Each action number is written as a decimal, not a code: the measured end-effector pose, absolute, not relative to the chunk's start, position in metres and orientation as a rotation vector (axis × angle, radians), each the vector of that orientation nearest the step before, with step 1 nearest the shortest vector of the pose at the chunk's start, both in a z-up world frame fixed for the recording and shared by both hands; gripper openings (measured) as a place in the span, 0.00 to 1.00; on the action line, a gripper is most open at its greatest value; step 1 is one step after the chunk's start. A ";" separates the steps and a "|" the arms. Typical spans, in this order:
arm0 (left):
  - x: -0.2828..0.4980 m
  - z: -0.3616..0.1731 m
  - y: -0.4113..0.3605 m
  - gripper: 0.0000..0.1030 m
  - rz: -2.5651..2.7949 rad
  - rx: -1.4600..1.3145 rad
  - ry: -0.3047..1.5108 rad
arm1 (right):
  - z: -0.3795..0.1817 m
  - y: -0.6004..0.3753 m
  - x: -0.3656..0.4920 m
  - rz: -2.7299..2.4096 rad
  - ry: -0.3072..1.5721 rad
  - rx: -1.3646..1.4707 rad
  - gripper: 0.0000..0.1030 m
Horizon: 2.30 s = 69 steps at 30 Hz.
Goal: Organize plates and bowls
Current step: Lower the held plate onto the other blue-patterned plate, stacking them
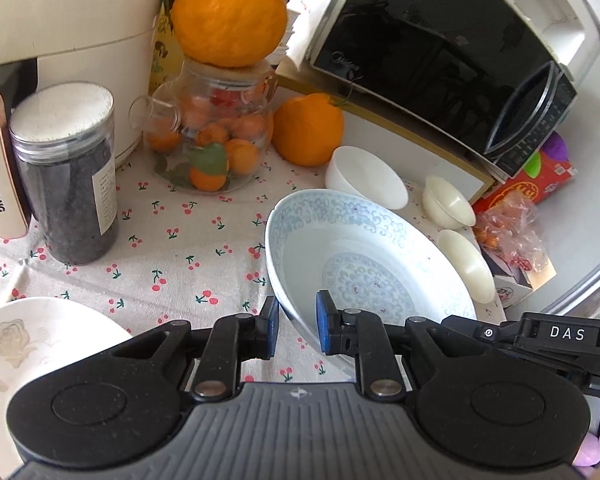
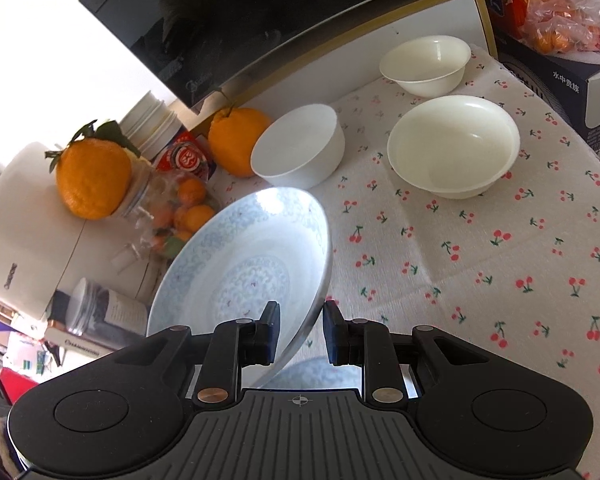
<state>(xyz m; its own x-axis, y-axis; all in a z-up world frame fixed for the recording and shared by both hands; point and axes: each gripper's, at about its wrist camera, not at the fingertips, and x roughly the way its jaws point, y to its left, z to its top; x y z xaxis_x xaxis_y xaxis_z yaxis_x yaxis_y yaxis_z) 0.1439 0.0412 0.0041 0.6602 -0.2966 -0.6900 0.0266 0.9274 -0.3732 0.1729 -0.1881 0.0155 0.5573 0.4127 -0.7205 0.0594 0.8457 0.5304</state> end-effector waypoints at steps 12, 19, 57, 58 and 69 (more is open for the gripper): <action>0.112 0.010 0.038 0.17 -0.218 -0.335 0.838 | 0.030 -0.198 0.134 0.234 0.993 0.535 0.22; 0.095 0.009 0.037 0.17 -0.229 -0.343 0.850 | 0.034 -0.200 0.113 0.249 0.998 0.510 0.22; 0.056 -0.016 0.002 0.19 -0.286 -0.095 0.980 | 0.007 -0.191 0.063 0.237 1.163 0.249 0.22; 0.056 -0.016 0.002 0.20 -0.285 -0.087 0.978 | 0.007 -0.190 0.062 0.236 1.163 0.240 0.22; 0.054 -0.019 -0.005 0.20 -0.278 -0.006 0.995 | 0.010 -0.177 0.059 0.226 1.149 0.117 0.23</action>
